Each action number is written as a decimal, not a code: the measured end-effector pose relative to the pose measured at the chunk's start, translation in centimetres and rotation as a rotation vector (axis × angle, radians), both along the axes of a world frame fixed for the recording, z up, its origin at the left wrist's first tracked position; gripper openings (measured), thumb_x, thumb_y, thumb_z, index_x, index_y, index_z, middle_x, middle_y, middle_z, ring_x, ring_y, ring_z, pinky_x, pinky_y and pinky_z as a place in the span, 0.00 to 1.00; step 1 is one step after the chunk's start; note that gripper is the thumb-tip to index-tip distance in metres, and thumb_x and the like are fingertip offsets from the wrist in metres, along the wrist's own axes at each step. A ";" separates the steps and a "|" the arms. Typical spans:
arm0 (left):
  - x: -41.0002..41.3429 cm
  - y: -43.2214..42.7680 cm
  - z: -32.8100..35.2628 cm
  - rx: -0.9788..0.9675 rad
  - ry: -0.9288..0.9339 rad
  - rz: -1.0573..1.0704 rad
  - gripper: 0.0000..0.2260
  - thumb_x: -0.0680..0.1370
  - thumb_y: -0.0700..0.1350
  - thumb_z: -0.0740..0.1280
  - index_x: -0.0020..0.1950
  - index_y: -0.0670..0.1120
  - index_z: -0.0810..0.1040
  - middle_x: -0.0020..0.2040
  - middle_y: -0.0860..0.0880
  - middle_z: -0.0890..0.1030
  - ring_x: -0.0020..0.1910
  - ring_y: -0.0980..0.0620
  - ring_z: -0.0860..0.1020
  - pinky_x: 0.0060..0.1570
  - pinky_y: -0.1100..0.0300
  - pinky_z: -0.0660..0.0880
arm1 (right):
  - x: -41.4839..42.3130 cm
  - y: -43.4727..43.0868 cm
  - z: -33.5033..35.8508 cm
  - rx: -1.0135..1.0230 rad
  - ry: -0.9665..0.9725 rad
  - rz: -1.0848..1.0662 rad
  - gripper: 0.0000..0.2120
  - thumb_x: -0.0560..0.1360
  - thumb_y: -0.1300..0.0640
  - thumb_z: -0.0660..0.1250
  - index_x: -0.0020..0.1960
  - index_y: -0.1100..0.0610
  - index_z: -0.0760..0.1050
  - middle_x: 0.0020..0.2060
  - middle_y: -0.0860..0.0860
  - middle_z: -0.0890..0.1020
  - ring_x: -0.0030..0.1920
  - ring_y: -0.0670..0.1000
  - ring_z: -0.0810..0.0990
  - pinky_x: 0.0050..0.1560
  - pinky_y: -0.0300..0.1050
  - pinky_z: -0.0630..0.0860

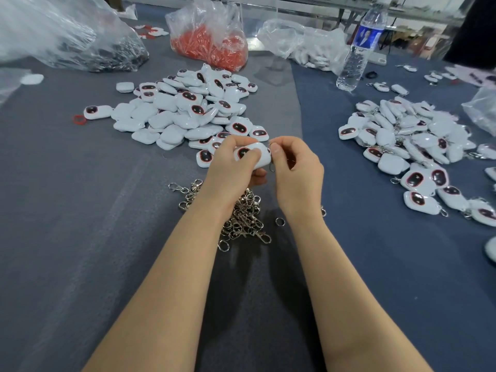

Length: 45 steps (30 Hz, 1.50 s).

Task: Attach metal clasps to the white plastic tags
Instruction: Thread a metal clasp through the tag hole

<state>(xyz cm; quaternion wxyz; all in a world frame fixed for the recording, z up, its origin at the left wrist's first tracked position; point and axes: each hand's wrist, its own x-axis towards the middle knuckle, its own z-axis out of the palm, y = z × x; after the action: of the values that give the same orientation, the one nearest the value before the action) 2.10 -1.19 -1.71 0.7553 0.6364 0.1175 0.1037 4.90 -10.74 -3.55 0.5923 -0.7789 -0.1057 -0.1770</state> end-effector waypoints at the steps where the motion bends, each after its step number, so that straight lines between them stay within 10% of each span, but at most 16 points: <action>1: 0.0 0.0 0.0 -0.031 -0.001 0.002 0.07 0.79 0.37 0.61 0.49 0.49 0.73 0.43 0.49 0.77 0.27 0.59 0.76 0.32 0.65 0.77 | 0.0 0.0 0.0 -0.009 0.002 0.003 0.06 0.78 0.60 0.63 0.47 0.53 0.78 0.38 0.43 0.79 0.38 0.40 0.75 0.40 0.28 0.70; 14: 0.0 1.0 0.5 -0.833 0.123 -0.227 0.07 0.79 0.36 0.61 0.54 0.34 0.75 0.43 0.44 0.78 0.32 0.57 0.76 0.29 0.70 0.76 | -0.4 0.3 0.3 0.041 -0.020 -0.008 0.07 0.78 0.61 0.63 0.43 0.52 0.75 0.35 0.42 0.78 0.36 0.39 0.76 0.39 0.29 0.71; 19: 0.0 0.5 0.4 -0.160 0.049 0.021 0.05 0.78 0.36 0.62 0.50 0.42 0.76 0.39 0.49 0.77 0.25 0.60 0.75 0.28 0.67 0.75 | 0.1 -0.5 -0.1 -0.429 -0.173 -0.009 0.08 0.79 0.61 0.60 0.43 0.60 0.75 0.36 0.51 0.77 0.40 0.55 0.73 0.42 0.51 0.71; 24: -0.2 0.7 0.0 0.648 -0.176 0.098 0.09 0.76 0.39 0.64 0.55 0.46 0.77 0.40 0.58 0.76 0.40 0.55 0.76 0.44 0.57 0.76 | 0.3 -0.9 -0.1 -0.573 -0.140 0.055 0.09 0.79 0.61 0.60 0.42 0.60 0.74 0.35 0.53 0.77 0.37 0.55 0.72 0.41 0.50 0.70; 29: 0.3 0.6 -0.2 0.132 -0.024 0.096 0.07 0.78 0.37 0.62 0.53 0.45 0.75 0.39 0.51 0.76 0.25 0.61 0.75 0.30 0.65 0.77 | 0.3 -0.2 0.0 -0.165 0.150 0.095 0.07 0.78 0.59 0.61 0.42 0.52 0.71 0.34 0.44 0.76 0.36 0.41 0.73 0.37 0.31 0.68; 32: 0.3 0.9 0.1 -0.251 0.092 0.049 0.05 0.79 0.37 0.62 0.49 0.45 0.77 0.39 0.48 0.76 0.24 0.61 0.73 0.25 0.69 0.72 | 0.5 -0.1 0.3 0.186 0.302 0.136 0.07 0.78 0.63 0.62 0.44 0.53 0.72 0.32 0.46 0.78 0.36 0.46 0.78 0.40 0.39 0.75; 39: 0.5 -0.1 -0.5 0.041 0.152 -0.084 0.14 0.80 0.41 0.57 0.64 0.48 0.74 0.43 0.49 0.75 0.27 0.58 0.74 0.27 0.66 0.74 | 1.3 -2.9 0.4 -0.040 0.538 0.414 0.06 0.78 0.54 0.65 0.46 0.55 0.78 0.35 0.51 0.81 0.35 0.48 0.77 0.38 0.41 0.75; 45: 1.4 -4.1 -0.5 -0.045 0.075 -0.062 0.18 0.80 0.39 0.60 0.70 0.40 0.65 0.43 0.48 0.79 0.32 0.58 0.80 0.35 0.66 0.79 | 1.9 -5.5 1.1 0.128 0.557 0.159 0.08 0.76 0.54 0.67 0.41 0.57 0.77 0.25 0.48 0.77 0.26 0.45 0.72 0.29 0.38 0.70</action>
<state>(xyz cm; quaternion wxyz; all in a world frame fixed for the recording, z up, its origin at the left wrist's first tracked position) 3.52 -5.31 -2.20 0.7674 0.6259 0.1284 0.0536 6.81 -16.21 -2.48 0.6586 -0.7477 0.0118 0.0841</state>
